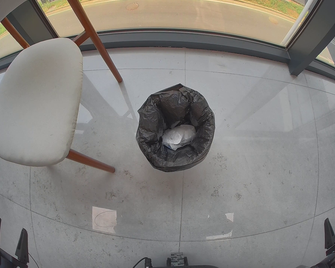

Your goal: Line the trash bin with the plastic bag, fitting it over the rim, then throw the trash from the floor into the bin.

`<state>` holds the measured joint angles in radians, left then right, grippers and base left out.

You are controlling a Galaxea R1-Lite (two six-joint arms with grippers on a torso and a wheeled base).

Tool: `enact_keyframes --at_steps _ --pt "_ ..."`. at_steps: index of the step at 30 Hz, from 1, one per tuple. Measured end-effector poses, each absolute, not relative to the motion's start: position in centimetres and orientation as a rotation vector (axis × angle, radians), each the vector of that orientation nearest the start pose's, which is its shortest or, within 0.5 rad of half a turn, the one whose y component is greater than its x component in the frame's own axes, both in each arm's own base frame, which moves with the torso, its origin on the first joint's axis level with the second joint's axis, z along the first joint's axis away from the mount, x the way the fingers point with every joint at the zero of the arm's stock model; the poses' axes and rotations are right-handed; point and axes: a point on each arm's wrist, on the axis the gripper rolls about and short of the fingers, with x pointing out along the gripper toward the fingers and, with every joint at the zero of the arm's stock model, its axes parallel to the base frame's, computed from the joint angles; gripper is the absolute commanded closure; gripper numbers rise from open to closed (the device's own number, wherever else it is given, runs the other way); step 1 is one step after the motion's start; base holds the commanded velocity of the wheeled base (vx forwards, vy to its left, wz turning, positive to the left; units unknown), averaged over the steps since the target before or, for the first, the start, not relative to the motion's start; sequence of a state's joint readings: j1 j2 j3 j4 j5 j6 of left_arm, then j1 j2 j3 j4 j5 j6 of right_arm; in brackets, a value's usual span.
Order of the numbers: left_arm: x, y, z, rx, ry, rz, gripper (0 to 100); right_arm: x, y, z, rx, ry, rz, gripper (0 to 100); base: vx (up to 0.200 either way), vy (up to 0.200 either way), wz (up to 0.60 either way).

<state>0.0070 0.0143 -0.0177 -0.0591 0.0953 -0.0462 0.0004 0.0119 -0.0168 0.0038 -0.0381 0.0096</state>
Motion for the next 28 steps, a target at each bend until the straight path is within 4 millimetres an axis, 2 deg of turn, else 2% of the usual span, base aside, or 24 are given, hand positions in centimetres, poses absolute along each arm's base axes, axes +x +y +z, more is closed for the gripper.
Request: enact_keyframes --at_steps 4,11,28 --pt "-2.36 0.26 8.59 -0.082 -0.062 0.126 0 -2.32 -0.08 8.03 0.01 -0.002 -0.034 0 0.0 0.0 0.0" --pt "-2.33 0.02 8.09 -0.025 -0.01 0.017 0 -2.32 -0.06 8.03 0.009 -0.002 -0.026 0 0.0 0.0 0.0" --pt "-2.33 0.01 8.06 -0.02 -0.007 0.015 0 -2.32 -0.06 8.03 0.003 -0.002 -0.025 0 0.0 0.0 0.0"
